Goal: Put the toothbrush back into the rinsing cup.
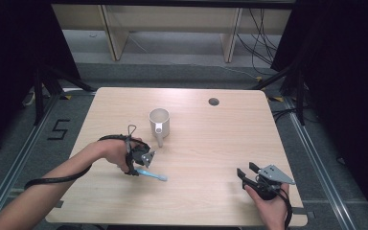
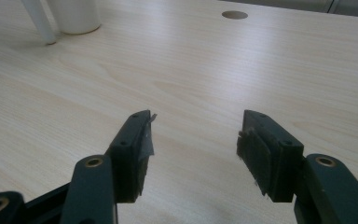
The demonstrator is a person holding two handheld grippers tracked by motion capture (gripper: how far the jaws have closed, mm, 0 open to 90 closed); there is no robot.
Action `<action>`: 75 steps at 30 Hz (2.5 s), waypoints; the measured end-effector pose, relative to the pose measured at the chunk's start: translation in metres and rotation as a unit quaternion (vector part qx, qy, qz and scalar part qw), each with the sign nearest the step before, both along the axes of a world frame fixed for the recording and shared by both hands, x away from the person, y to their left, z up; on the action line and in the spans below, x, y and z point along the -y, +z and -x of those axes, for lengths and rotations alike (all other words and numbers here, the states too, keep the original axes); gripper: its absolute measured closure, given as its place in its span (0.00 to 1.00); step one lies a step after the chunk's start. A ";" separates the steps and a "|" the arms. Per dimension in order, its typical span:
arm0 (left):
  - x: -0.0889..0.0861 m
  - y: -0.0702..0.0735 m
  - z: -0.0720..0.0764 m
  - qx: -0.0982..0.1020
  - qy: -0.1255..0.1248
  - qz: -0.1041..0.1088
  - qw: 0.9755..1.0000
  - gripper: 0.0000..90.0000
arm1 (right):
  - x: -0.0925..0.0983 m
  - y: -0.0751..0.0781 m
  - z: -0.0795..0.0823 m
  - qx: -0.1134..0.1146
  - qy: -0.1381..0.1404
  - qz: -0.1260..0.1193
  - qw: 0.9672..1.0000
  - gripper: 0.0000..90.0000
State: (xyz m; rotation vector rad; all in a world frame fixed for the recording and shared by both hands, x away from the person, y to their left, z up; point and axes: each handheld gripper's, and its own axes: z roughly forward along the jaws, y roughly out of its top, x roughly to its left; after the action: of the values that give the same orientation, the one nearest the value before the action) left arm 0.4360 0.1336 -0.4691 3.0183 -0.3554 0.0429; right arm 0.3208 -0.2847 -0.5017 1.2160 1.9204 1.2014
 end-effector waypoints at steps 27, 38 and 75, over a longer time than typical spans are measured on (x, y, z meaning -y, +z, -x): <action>0.003 -0.007 -0.002 -0.012 0.008 -0.013 1.000 0.72 | -0.004 0.000 0.002 -0.018 -0.004 -0.014 1.000 0.49; 0.004 -0.009 -0.002 -0.018 0.009 -0.025 0.999 0.75 | -0.003 0.000 0.001 -0.018 0.007 -0.011 1.000 0.49; 0.008 -0.009 0.000 0.004 0.015 -0.035 0.999 0.87 | -0.003 -0.002 0.000 -0.008 0.009 -0.002 1.000 0.49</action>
State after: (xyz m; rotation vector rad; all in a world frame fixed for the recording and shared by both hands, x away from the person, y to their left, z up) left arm 0.4359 0.1256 -0.4777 3.0944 -0.3177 0.0450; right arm 0.3208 -0.2813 -0.5039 1.2170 1.9453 1.2090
